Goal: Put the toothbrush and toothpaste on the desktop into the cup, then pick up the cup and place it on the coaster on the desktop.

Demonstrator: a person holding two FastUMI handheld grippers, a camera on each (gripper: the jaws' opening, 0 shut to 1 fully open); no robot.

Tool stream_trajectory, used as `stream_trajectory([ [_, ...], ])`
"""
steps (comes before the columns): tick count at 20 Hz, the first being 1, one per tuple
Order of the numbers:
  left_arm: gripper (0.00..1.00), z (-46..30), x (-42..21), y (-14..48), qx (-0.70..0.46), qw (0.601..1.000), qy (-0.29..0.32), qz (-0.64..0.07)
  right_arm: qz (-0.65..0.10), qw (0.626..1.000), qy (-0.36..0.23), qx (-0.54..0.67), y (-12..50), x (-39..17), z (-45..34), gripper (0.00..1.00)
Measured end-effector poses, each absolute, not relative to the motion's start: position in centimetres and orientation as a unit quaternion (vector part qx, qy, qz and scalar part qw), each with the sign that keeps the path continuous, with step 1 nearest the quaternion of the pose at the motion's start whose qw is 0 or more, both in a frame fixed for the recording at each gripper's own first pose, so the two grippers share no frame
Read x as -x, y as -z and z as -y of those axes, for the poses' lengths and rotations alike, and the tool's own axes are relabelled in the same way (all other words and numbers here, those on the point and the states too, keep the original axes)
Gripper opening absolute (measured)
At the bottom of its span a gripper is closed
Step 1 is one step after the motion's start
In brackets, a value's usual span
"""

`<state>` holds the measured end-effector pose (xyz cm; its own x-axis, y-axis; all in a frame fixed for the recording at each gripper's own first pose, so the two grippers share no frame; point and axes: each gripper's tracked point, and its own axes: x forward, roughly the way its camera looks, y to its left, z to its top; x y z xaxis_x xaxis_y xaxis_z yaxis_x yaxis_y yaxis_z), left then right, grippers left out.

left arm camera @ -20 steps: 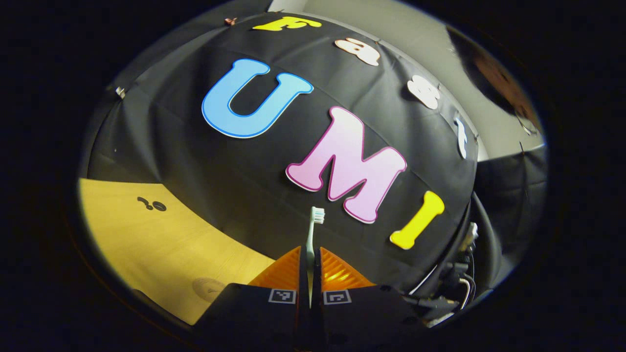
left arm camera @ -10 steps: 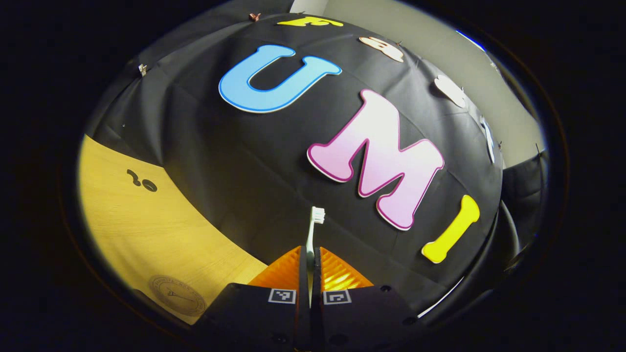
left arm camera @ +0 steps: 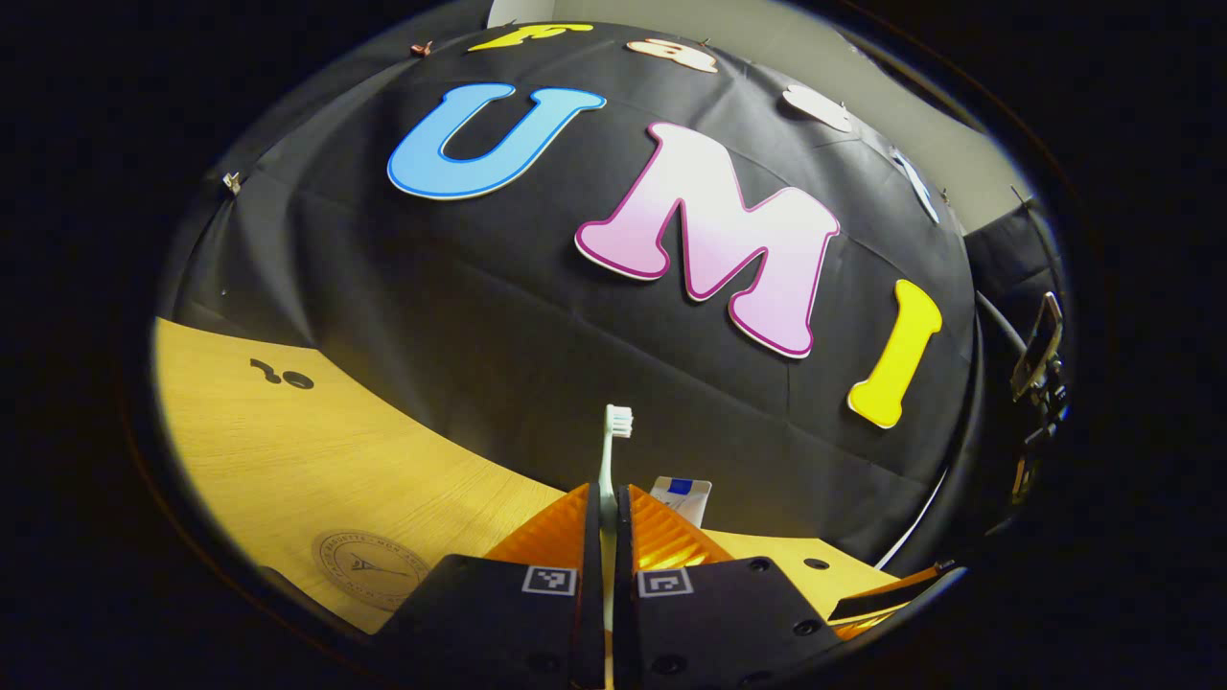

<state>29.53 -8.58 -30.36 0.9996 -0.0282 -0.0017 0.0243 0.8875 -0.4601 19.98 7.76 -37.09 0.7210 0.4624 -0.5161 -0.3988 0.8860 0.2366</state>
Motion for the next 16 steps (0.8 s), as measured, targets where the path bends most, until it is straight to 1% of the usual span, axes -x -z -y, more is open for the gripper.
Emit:
stream_trajectory([
  [4,0.14,8.4,-28.5,31.1,0.230,0.972,0.032,-0.017,-0.331,0.903,-0.271,-0.025,37.0,-20.3,-8.4,0.70],
  [5,0.17,8.1,-28.1,31.1,0.229,0.973,0.034,-0.018,-0.347,0.892,-0.290,-0.016,36.8,-20.5,-8.9,0.71],
  [6,0.18,7.8,-27.5,31.0,0.230,0.972,0.036,-0.020,-0.357,0.884,-0.302,-0.010,36.8,-20.6,-9.4,0.71],
  [7,0.24,7.6,-26.9,31.0,0.236,0.971,0.040,-0.026,-0.372,0.871,-0.321,0.011,36.8,-20.8,-9.8,0.72],
  [9,0.43,6.5,-24.6,30.6,0.251,0.966,0.044,-0.039,-0.389,0.854,-0.342,0.048,36.8,-21.0,-10.5,0.72],
  [10,0.49,5.3,-23.1,30.7,0.252,0.966,0.038,-0.044,-0.404,0.839,-0.357,0.068,37.1,-21.0,-11.2,0.72],
  [11,0.51,4.3,-20.9,30.8,0.250,0.966,0.037,-0.059,-0.416,0.828,-0.368,0.074,37.5,-20.8,-12.3,0.67],
  [12,0.57,3.5,-19.4,31.1,0.245,0.966,0.036,-0.072,-0.429,0.818,-0.375,0.083,37.9,-20.5,-13.0,0.73],
  [14,0.72,-0.3,-14.8,31.5,0.208,0.974,-0.002,-0.095,-0.453,0.795,-0.386,0.119,39.7,-20.3,-13.7,0.73],
  [15,0.76,-1.2,-12.8,31.4,0.189,0.977,-0.005,-0.100,-0.464,0.785,-0.385,0.143,40.5,-20.6,-13.8,0.75],
  [16,0.78,-2.3,-10.5,31.7,0.154,0.981,-0.008,-0.121,-0.483,0.772,-0.385,0.149,41.5,-20.7,-14.3,0.77],
])
